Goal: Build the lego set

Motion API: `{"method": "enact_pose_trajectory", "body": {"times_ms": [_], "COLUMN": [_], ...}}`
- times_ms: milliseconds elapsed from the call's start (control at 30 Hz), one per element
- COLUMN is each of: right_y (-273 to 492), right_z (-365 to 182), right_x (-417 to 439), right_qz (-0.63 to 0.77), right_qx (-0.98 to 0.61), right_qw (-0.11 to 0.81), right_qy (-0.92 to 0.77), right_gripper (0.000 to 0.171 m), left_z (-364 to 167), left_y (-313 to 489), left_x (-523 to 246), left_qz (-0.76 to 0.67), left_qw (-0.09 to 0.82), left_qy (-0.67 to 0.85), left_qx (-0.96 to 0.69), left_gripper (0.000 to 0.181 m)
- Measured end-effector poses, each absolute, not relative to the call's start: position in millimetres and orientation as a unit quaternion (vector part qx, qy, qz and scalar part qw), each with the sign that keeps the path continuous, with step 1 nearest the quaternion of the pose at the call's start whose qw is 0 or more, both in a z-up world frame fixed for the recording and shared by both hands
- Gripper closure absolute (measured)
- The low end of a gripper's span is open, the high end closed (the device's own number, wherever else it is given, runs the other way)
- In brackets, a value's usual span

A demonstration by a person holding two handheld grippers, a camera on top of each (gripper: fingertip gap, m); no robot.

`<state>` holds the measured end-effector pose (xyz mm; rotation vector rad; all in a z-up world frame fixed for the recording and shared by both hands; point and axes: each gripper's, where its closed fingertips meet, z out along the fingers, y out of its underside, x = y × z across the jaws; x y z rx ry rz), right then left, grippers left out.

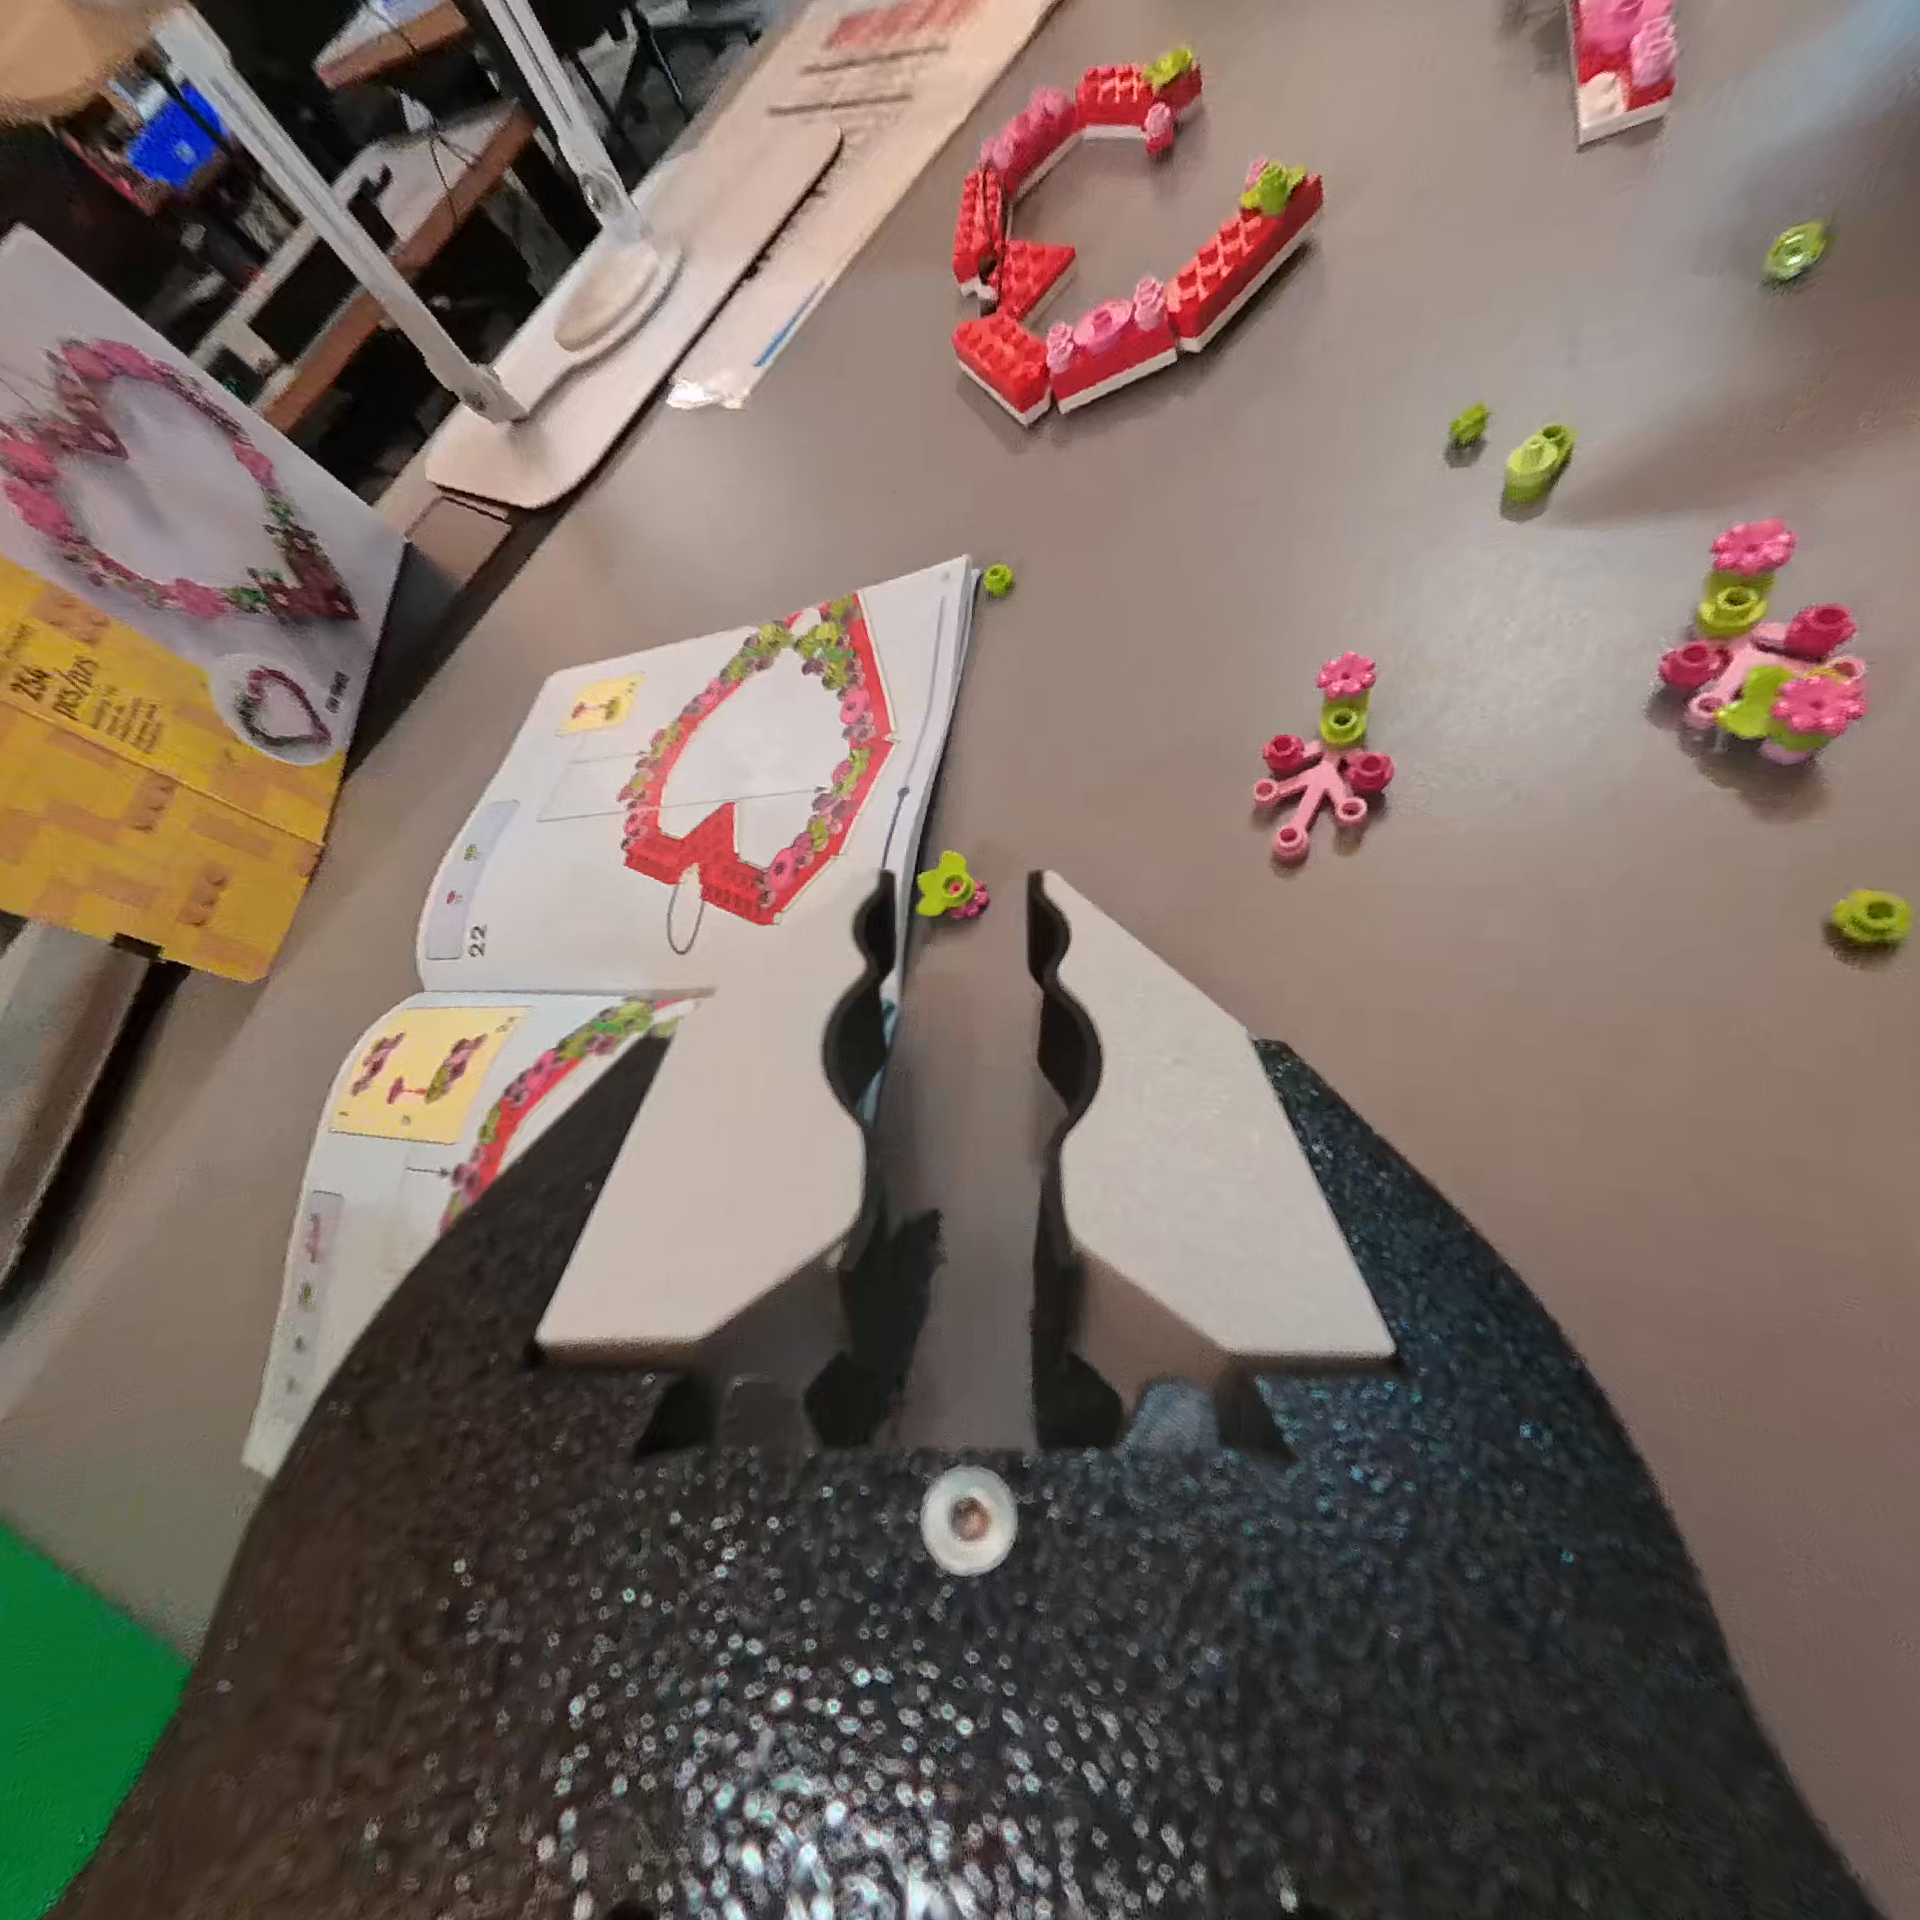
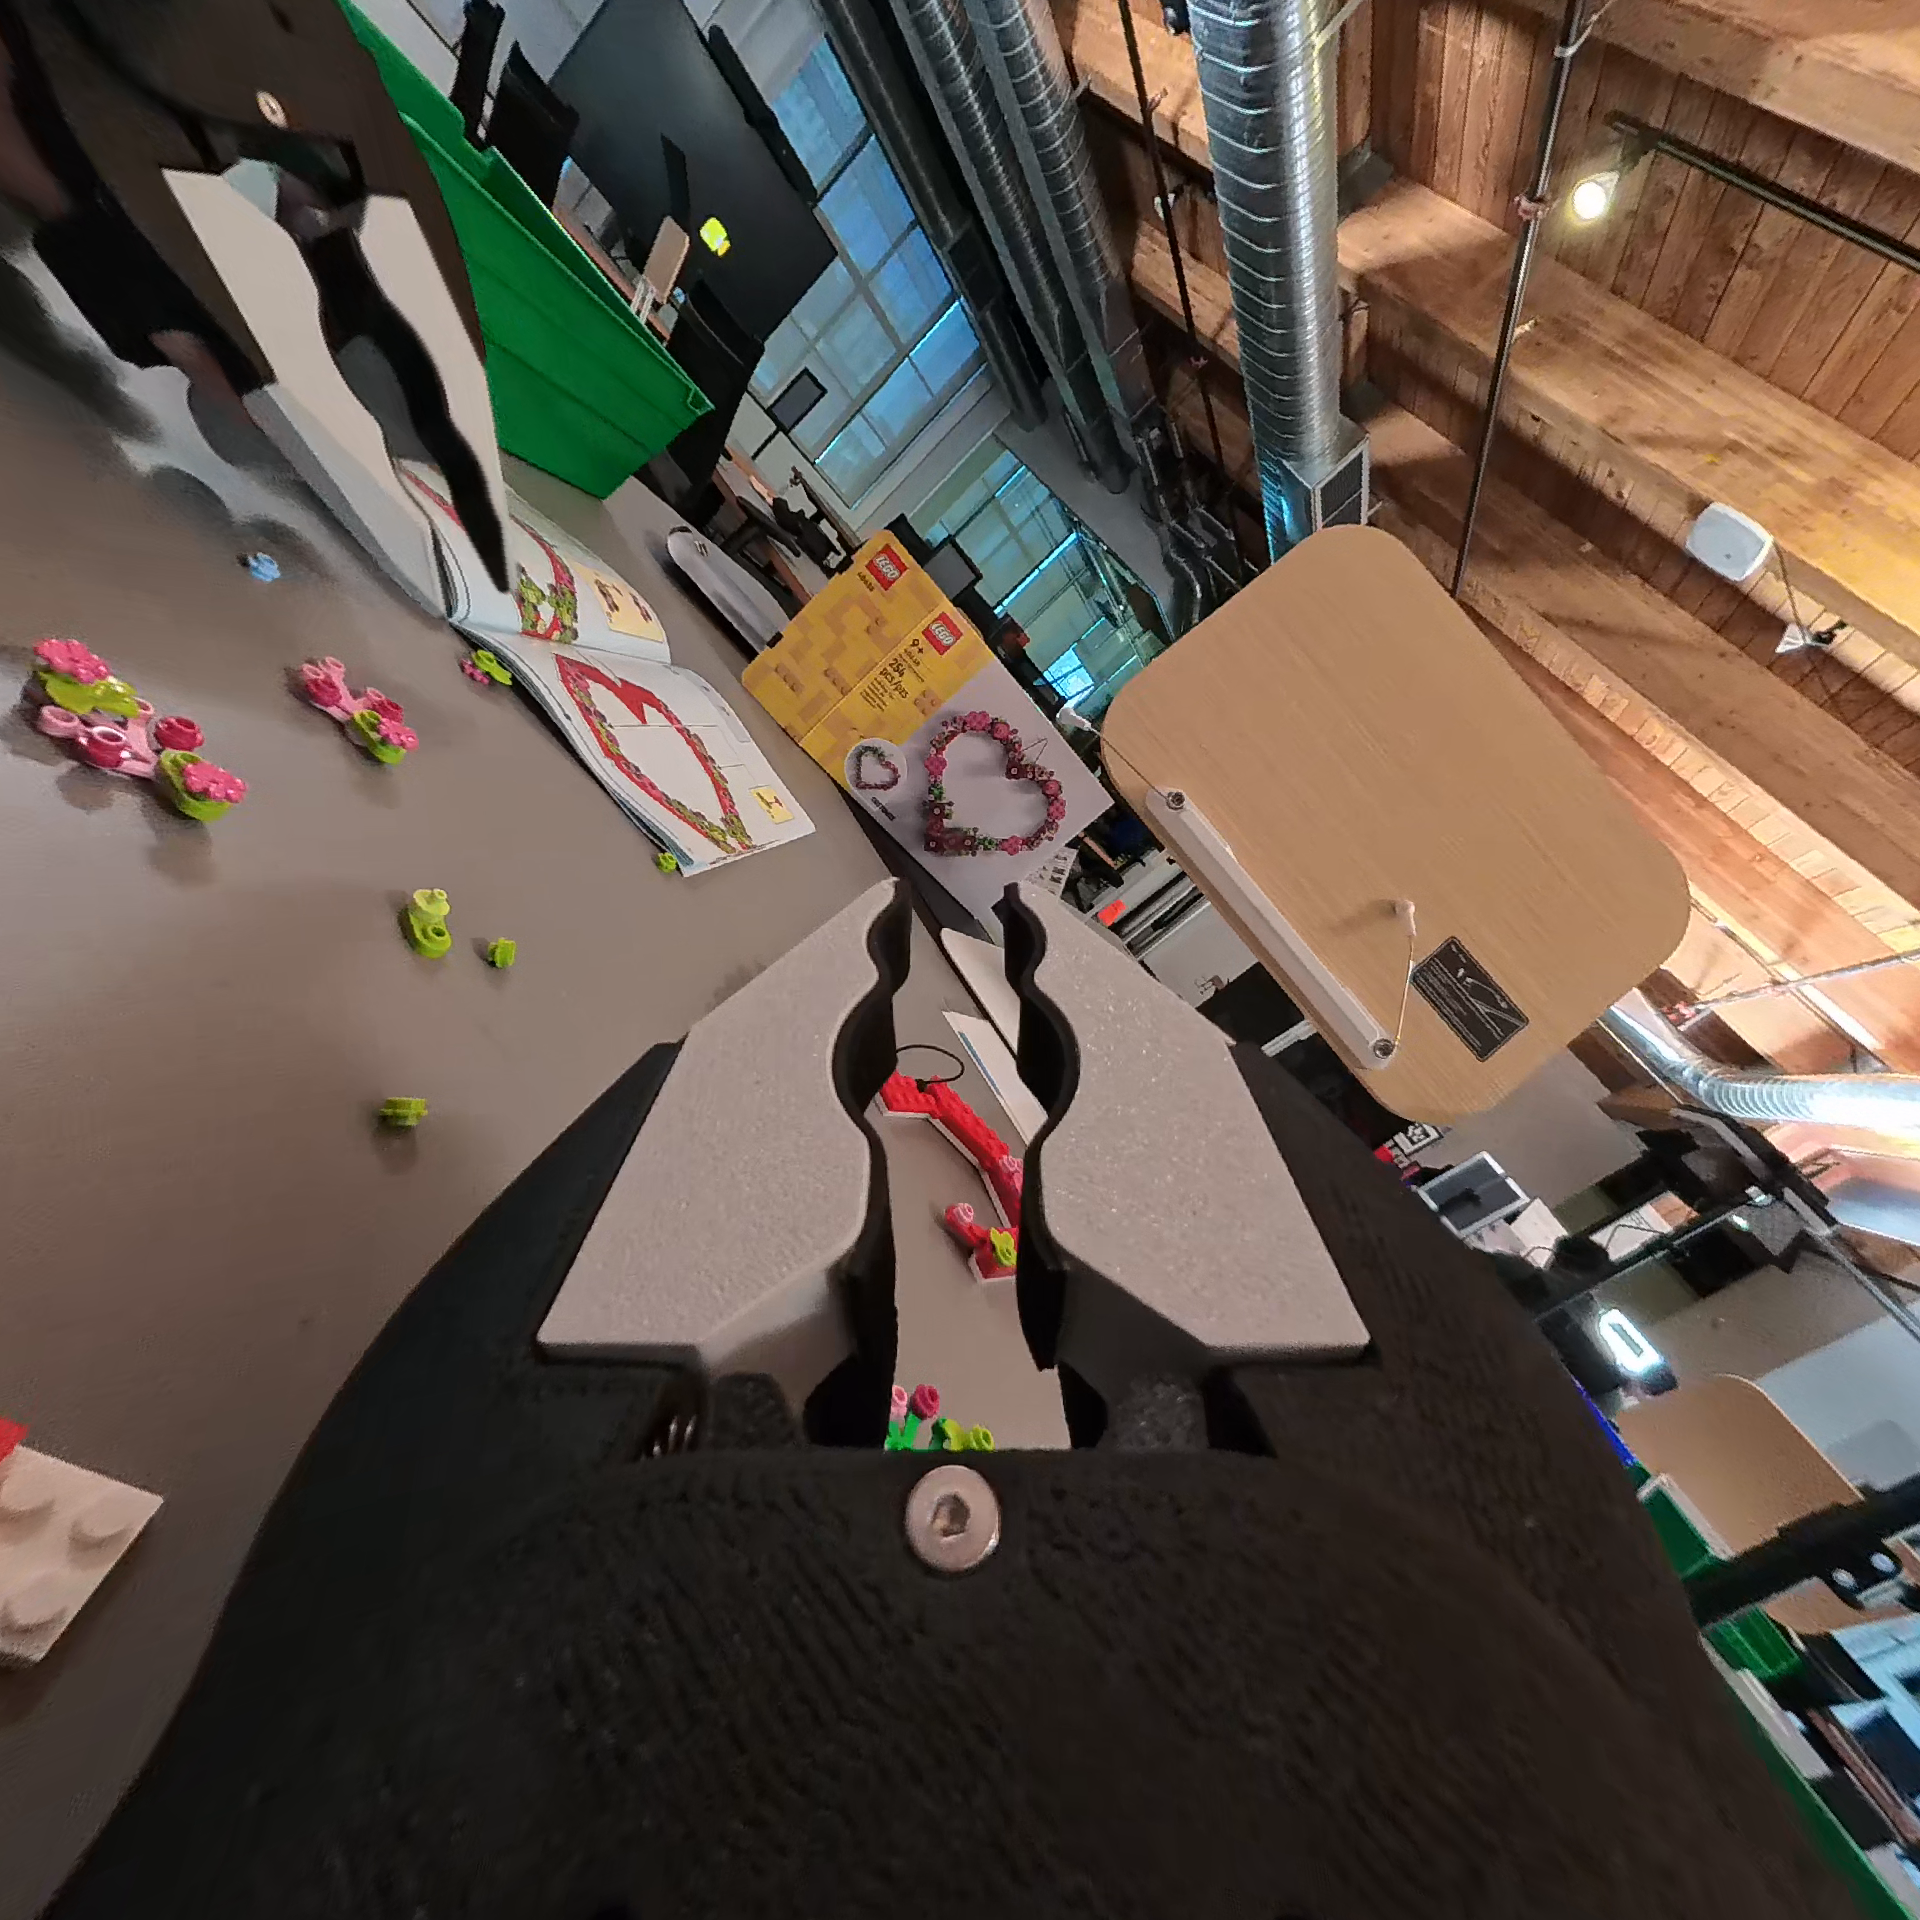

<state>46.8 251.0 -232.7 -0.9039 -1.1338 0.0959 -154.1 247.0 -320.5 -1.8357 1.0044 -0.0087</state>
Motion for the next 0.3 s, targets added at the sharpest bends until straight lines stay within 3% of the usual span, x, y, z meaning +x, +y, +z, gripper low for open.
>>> {"method": "enact_pose_trajectory", "body": {"times_ms": [300], "right_y": [252], "right_z": [-232], "right_x": [45], "right_qz": [0.062], "right_qx": [-0.418], "right_qw": [0.747], "right_qy": [-0.514], "right_gripper": [0.155], "left_z": [-333], "left_y": [254], "left_x": [-153], "left_qz": [-0.030], "left_qw": [0.466], "left_qy": [0.395], "left_qx": [-0.792], "left_gripper": [0.158]}}
